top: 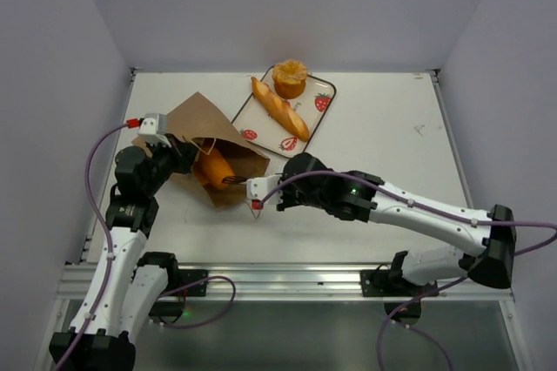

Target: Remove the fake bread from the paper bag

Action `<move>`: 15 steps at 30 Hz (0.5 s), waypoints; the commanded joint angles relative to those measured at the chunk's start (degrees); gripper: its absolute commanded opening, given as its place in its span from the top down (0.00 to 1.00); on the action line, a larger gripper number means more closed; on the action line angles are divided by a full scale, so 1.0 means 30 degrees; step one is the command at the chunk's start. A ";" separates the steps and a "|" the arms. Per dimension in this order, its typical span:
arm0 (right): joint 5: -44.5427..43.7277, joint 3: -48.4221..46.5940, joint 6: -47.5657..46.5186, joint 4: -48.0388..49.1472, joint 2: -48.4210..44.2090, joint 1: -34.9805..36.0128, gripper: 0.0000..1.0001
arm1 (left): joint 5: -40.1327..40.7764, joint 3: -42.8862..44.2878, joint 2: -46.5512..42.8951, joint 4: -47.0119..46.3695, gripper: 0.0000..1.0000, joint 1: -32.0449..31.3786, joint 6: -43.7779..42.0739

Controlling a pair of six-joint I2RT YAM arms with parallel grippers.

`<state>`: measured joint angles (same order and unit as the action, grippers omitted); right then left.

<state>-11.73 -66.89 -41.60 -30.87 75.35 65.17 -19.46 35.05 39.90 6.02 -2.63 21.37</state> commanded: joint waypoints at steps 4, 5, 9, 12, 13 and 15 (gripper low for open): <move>0.5604 0.0208 -0.1570 -0.4640 -0.2879 -0.1653 1.00 | 0.1710 0.1207 0.0381 -0.0280 1.00 0.0028 -0.0939; 0.5869 0.0266 -0.1658 -0.5027 -0.3055 -0.1654 1.00 | 0.2148 0.1324 0.0527 -0.0221 1.00 0.0028 -0.0969; 0.6779 0.0997 -0.1864 -0.5441 -0.4779 -0.2470 1.00 | 0.2854 0.1909 0.1084 0.0247 1.00 0.0057 -0.0969; 0.7014 0.1349 -0.2010 -0.5733 -0.5749 -0.3320 1.00 | 0.3206 0.1999 0.1231 0.0278 1.00 0.0028 -0.0911; 0.7072 0.1408 -0.2011 -0.6053 -0.6390 -0.3440 1.00 | 0.3323 0.1970 0.1289 0.0278 1.00 0.0028 -0.0911; 0.7131 0.1758 -0.1953 -0.6348 -0.7125 -0.3703 1.00 | 0.3557 0.1970 0.1319 0.0307 1.00 0.0028 -0.0881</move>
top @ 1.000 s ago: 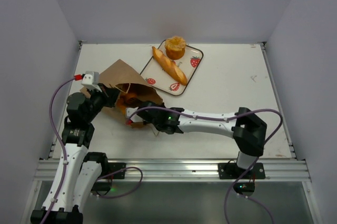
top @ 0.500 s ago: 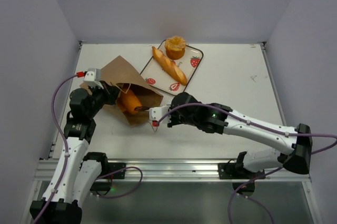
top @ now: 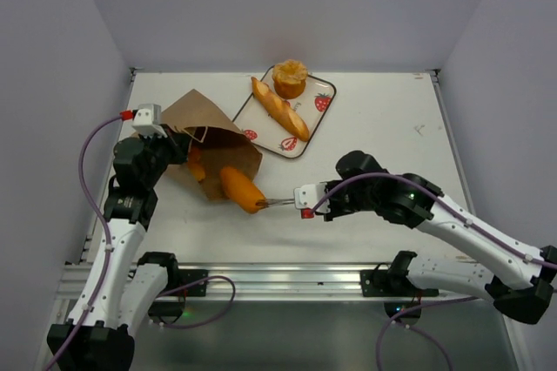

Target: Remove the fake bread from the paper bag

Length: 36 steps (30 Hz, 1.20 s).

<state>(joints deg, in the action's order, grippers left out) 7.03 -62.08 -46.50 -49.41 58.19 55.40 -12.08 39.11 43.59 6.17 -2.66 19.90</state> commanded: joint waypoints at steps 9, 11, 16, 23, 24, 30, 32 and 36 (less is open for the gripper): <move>0.1467 0.0131 0.0470 -0.0932 -0.4514 -0.2495 1.00 | 0.1593 0.0673 0.0791 0.0168 1.00 0.0036 -0.0276; 0.1291 -0.0162 0.0558 -0.1050 -0.4864 -0.2790 1.00 | 0.1914 0.0789 0.0908 0.0314 1.00 0.0036 -0.0422; -0.0230 -0.0778 0.0355 -0.1343 -0.5130 -0.3465 1.00 | 0.2180 0.1141 0.1259 0.0520 1.00 0.0036 -0.0862; -0.1697 -0.2096 0.0382 -0.1285 -0.4780 -0.4460 1.00 | 0.2063 0.1142 0.1084 0.0695 1.00 0.0036 -0.1125; -0.1727 -0.2185 0.0383 -0.1256 -0.4692 -0.4752 1.00 | 0.2033 0.1084 0.1055 0.0725 1.00 0.0036 -0.1213; -0.3362 -0.2100 0.0909 0.0229 -0.3668 -0.5574 1.00 | 0.1507 0.0849 0.0821 0.0901 1.00 0.0036 -0.1507; -0.5230 -0.1225 0.1172 0.1492 -0.2822 -0.5749 1.00 | 0.0864 0.0645 0.0587 0.0784 1.00 0.0065 -0.1478; -0.7842 -0.0399 0.1905 0.5500 -0.0566 -0.6335 1.00 | -0.0309 0.0205 0.0001 0.0520 1.00 0.0036 -0.1302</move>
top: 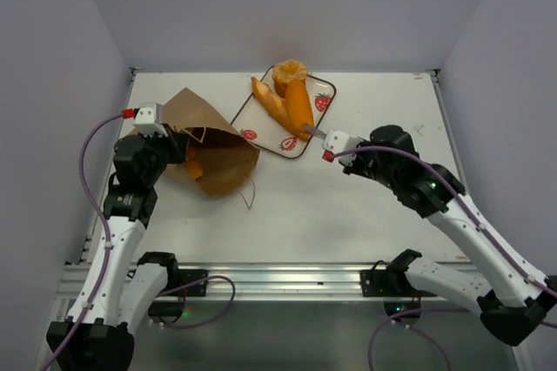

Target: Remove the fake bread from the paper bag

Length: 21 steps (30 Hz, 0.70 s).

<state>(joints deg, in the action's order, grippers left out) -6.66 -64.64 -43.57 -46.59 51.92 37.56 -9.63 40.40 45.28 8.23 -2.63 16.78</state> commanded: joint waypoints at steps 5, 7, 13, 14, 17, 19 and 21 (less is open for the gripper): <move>-0.4431 -0.0189 0.1603 0.6972 0.4719 -0.1589 1.00 | -0.2034 -0.0869 -0.1380 0.0098 1.00 0.0028 -0.0230; -0.4665 -0.0395 0.1808 0.7705 0.6126 -0.1913 1.00 | -0.2239 -0.1074 -0.1703 0.0245 1.00 0.0028 -0.0318; -0.5310 -0.0543 0.1722 0.9550 0.9141 -0.2588 1.00 | -0.2327 -0.1542 -0.2669 0.0392 1.00 0.0028 -0.0523; -0.5282 -0.0543 0.1605 0.9785 0.9496 -0.2647 1.00 | -0.2357 -0.1631 -0.2757 0.0160 1.00 0.0028 -0.0465; -0.5223 -0.0572 0.1487 1.0635 1.0756 -0.2648 1.00 | -0.2474 -0.2070 -0.2993 -0.0164 1.00 0.0028 -0.0377; -0.5193 -0.0688 0.1458 1.1075 1.1342 -0.2647 1.00 | -0.2561 -0.2216 -0.3022 -0.0136 1.00 0.0028 -0.0348; -0.5194 -0.0952 0.1457 1.1280 1.2221 -0.2647 1.00 | -0.2621 -0.2334 -0.3080 -0.0107 1.00 0.0028 -0.0348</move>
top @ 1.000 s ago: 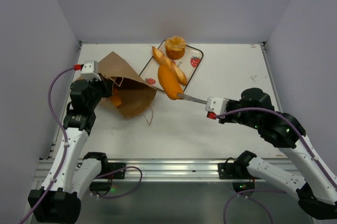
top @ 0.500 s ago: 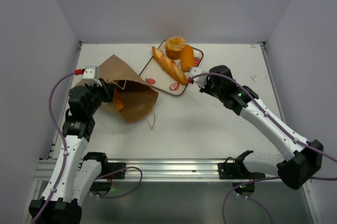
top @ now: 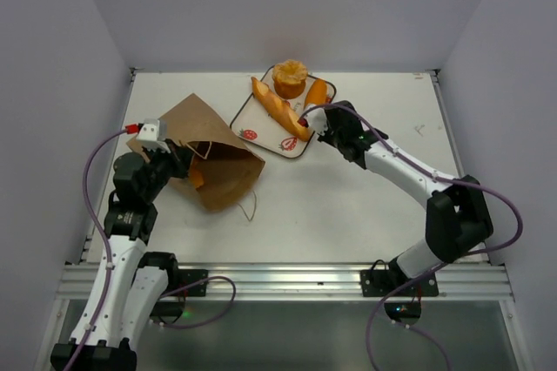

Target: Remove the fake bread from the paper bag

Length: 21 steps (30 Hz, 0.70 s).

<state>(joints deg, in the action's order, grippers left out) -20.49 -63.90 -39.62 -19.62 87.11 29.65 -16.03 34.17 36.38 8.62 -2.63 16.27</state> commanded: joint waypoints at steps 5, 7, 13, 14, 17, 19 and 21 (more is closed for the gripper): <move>-0.0728 -0.1552 0.0314 0.2466 0.1840 -0.0156 0.96 | -0.0515 -0.0492 -0.0349 -0.0237 1.00 0.0028 -0.0209; -0.0670 -0.1523 0.0460 0.2438 0.1930 -0.0215 0.87 | -0.0574 -0.0434 -0.0350 -0.0237 1.00 0.0028 -0.0239; -0.0203 -0.1289 0.0782 0.2175 0.1462 -0.0537 0.65 | -0.0837 -0.0434 -0.0232 -0.0355 1.00 0.0028 -0.0180; -0.0085 -0.1288 0.0812 0.2000 0.1345 -0.0566 0.62 | -0.0867 -0.0463 -0.0232 -0.0384 1.00 0.0028 -0.0122; 0.0266 -0.1259 0.0930 0.1706 0.0964 -0.0567 0.58 | -0.0896 -0.0434 -0.0320 -0.0384 1.00 0.0028 -0.0063; 0.0472 -0.1317 0.1017 0.1588 0.0700 -0.0567 0.57 | -0.0984 -0.0463 -0.0350 -0.0355 1.00 0.0028 -0.0034; 0.0531 -0.1347 0.1047 0.1413 0.0554 -0.0596 0.55 | -0.1071 -0.0405 -0.0379 -0.0325 1.00 0.0028 -0.0034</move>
<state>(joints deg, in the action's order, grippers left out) -19.79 -65.56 -37.89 -16.49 92.47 28.10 -17.63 33.08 35.59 8.25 -2.66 16.27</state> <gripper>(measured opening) 0.444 0.015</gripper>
